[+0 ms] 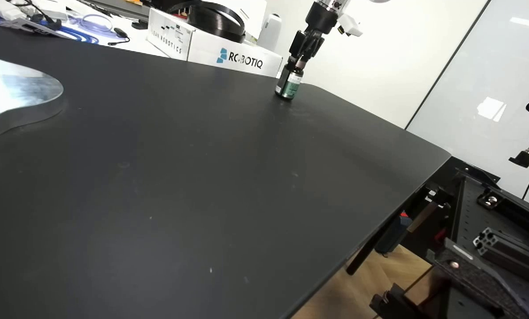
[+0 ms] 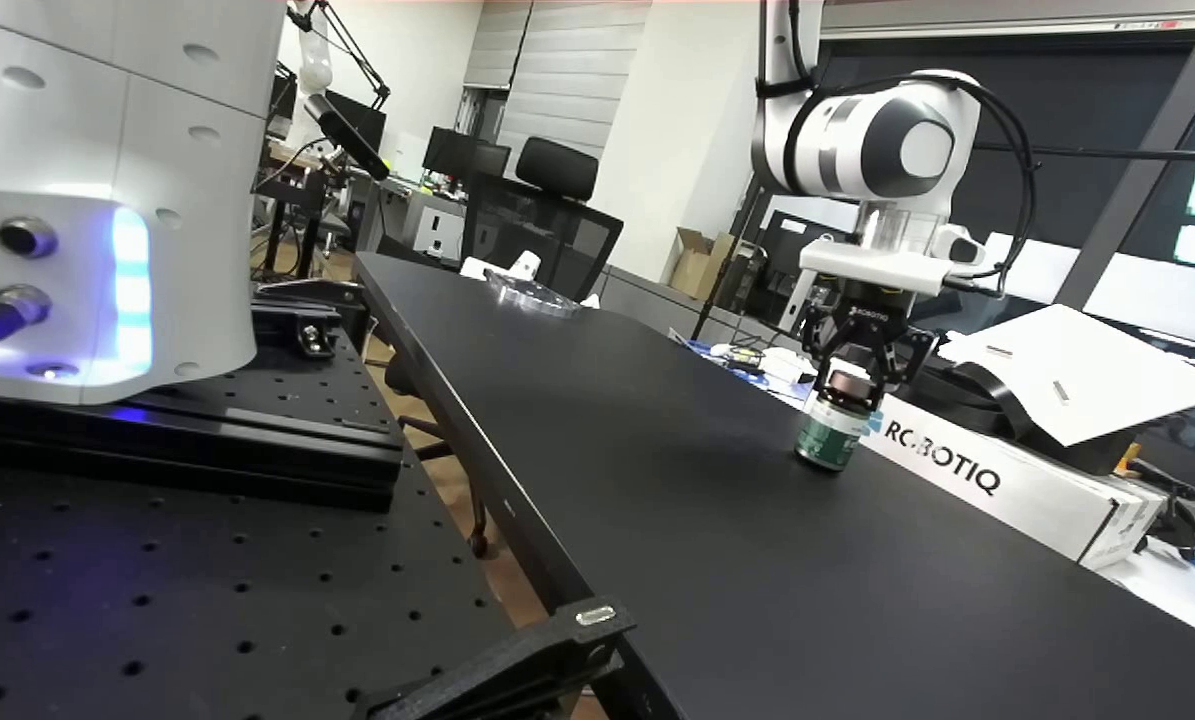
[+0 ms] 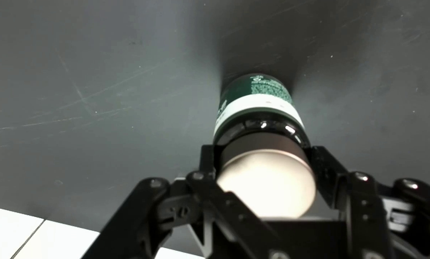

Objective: Move the bottle to the left

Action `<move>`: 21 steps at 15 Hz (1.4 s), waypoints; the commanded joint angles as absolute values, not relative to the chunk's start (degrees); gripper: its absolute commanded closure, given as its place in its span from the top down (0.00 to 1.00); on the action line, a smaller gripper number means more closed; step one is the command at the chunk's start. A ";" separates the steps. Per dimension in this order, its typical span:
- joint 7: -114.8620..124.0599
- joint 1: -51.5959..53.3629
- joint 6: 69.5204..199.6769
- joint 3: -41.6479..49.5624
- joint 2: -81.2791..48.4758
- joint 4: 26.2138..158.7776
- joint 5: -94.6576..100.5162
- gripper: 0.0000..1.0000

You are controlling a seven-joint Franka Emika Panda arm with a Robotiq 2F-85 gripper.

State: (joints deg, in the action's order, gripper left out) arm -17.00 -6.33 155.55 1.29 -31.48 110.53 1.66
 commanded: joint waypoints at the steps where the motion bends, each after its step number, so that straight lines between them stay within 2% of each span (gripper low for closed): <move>1: -14.84 -5.78 149.82 1.39 -26.83 111.83 2.99 0.42; 8: -14.89 -3.79 133.65 1.15 -13.55 116.32 4.28 0.42; 12: -15.76 -1.52 132.18 -0.99 -5.04 123.03 3.47 0.42; 16: -14.69 3.44 132.64 -5.28 -1.29 128.11 3.33 0.42; 17: -15.89 4.85 129.24 -6.70 -1.43 127.61 2.33 0.42; 18: -16.50 3.31 131.41 -4.98 -3.34 125.93 2.94 0.67; 21: -16.22 5.76 130.02 -6.97 -2.77 126.99 2.36 0.67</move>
